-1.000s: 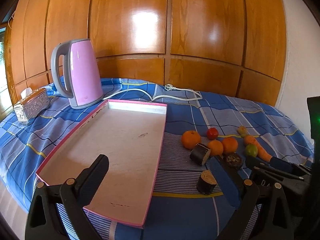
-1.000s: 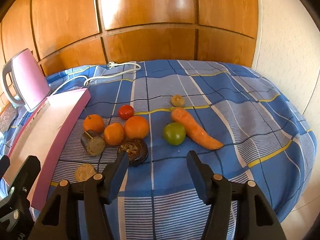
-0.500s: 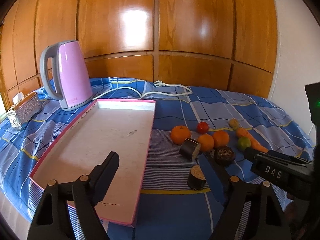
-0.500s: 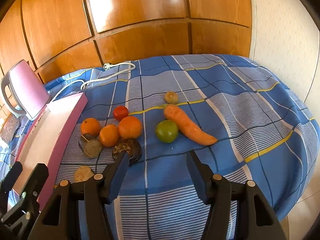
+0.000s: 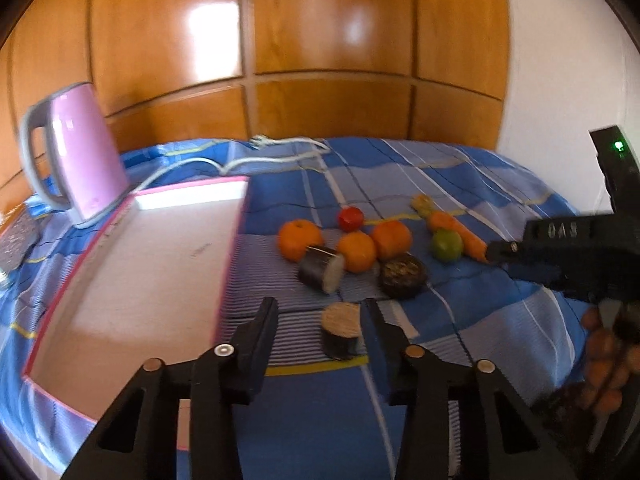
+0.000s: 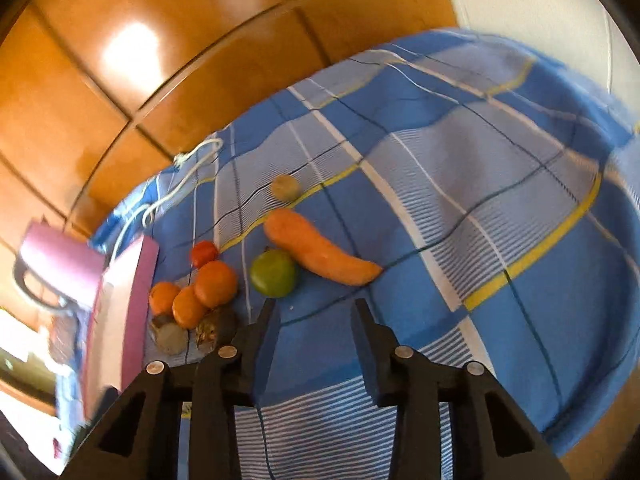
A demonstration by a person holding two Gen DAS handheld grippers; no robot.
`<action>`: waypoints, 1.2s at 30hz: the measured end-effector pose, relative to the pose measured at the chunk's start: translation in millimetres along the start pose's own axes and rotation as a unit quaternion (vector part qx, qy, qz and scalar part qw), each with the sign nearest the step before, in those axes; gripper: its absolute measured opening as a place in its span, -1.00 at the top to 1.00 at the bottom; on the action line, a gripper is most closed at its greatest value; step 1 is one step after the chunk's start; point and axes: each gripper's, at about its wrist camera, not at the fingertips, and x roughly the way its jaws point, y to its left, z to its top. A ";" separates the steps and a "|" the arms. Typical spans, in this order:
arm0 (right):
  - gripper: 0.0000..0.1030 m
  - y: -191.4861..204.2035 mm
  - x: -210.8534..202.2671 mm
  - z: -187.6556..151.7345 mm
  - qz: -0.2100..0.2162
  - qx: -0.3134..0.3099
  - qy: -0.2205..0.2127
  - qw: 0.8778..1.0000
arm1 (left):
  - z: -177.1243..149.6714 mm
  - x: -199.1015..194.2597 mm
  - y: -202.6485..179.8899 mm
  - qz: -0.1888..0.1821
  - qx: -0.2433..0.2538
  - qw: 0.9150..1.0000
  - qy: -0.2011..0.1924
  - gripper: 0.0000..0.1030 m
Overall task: Organize fruits
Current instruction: 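Move the left tool to the dark cylindrical vegetable piece and grasp it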
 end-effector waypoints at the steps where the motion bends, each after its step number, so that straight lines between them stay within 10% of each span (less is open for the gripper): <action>1: 0.28 -2.3 -0.6 0.7 0.003 0.008 -0.003 1.000 | -0.3 1.7 -2.4 -0.003 0.004 1.000 0.003 0.23; 11: 0.28 -5.0 1.1 2.6 0.020 0.018 -0.006 1.000 | -2.6 10.8 -23.0 -0.042 0.038 0.998 0.028 0.22; 28: 0.24 0.0 13.4 21.1 -0.024 0.005 -0.032 0.999 | 2.8 19.2 20.3 -0.059 -0.073 0.995 0.046 0.25; 36: 0.24 38.5 13.4 5.5 0.066 -0.095 -0.003 0.993 | 1.7 31.1 0.9 -0.038 -0.019 0.998 0.055 0.24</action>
